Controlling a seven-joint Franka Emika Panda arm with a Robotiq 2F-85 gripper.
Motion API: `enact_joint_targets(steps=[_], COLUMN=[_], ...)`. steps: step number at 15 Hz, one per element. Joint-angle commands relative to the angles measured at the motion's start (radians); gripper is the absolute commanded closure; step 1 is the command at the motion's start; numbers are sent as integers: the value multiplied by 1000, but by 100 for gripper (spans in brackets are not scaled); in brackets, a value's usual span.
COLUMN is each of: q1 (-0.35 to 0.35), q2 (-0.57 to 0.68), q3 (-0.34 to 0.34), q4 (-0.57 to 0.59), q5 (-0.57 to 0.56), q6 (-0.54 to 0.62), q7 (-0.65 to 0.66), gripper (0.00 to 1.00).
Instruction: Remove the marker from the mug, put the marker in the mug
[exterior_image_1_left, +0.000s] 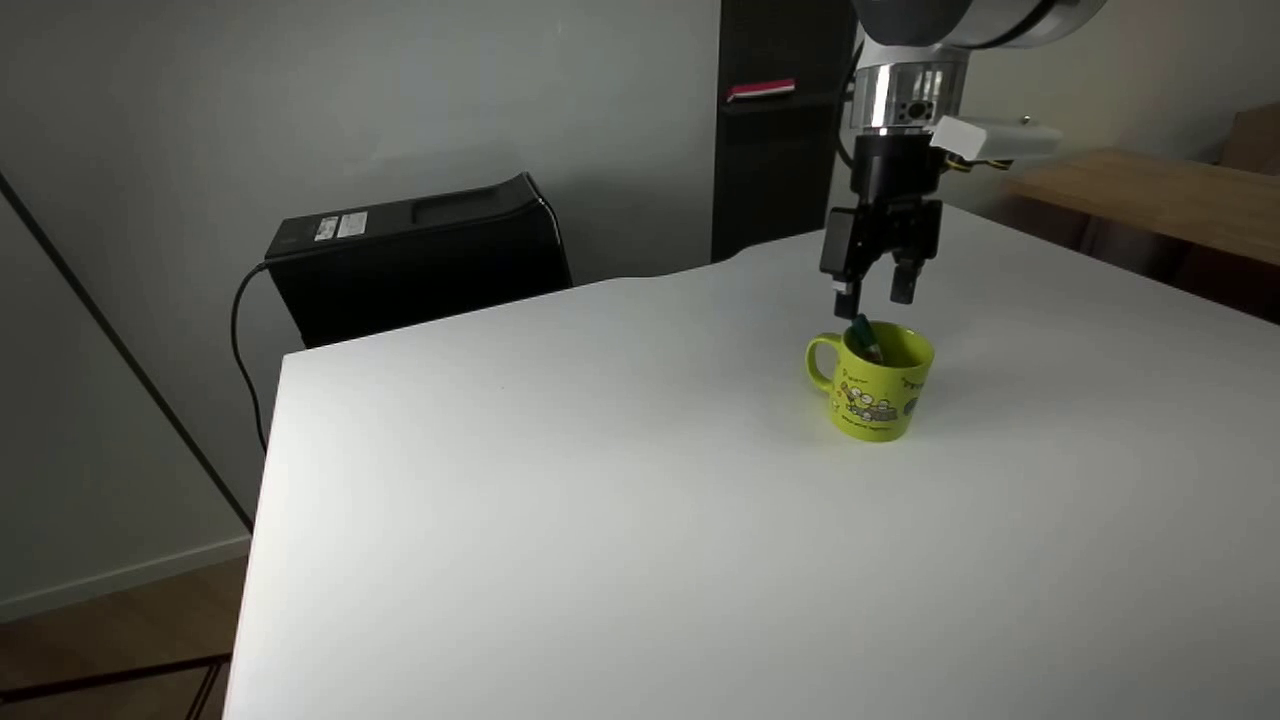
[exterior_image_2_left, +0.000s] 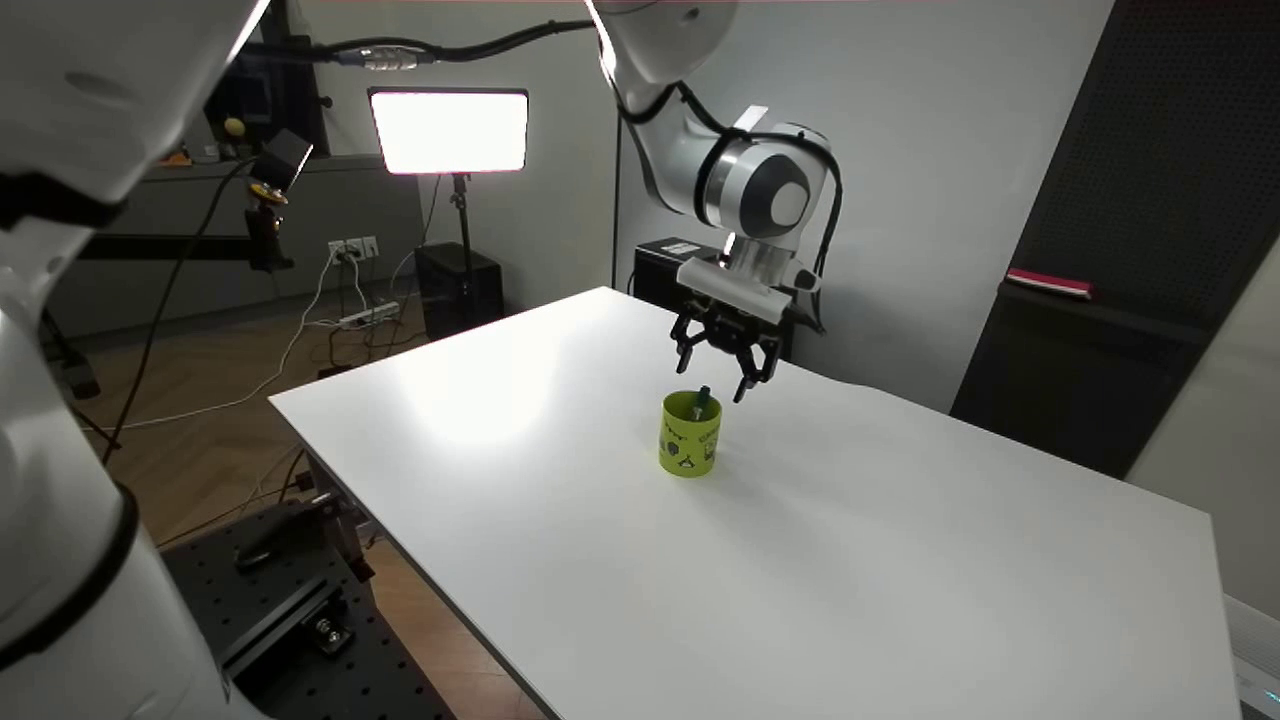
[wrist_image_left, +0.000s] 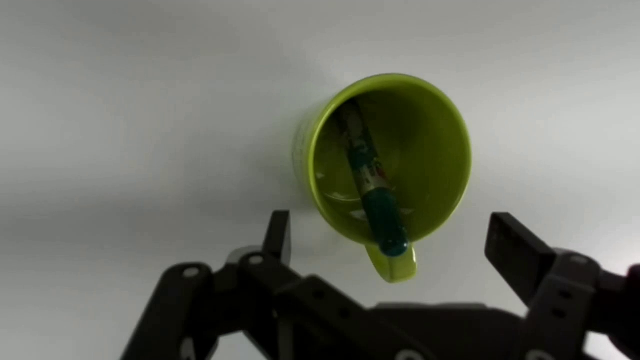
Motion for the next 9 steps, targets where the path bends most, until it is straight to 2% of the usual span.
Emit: enact_joint_targets(steps=[1,2,3,9], q1=[2,2,3,5], q2=[17,18,19,21], q3=[-3,-4,-3,-2], q4=[40,40,40,38], q5=[-26,-28,-31,-38], q6=[-32,-33,-34,-33], q7=[48,49,50,54], gripper=[0,17,27,69])
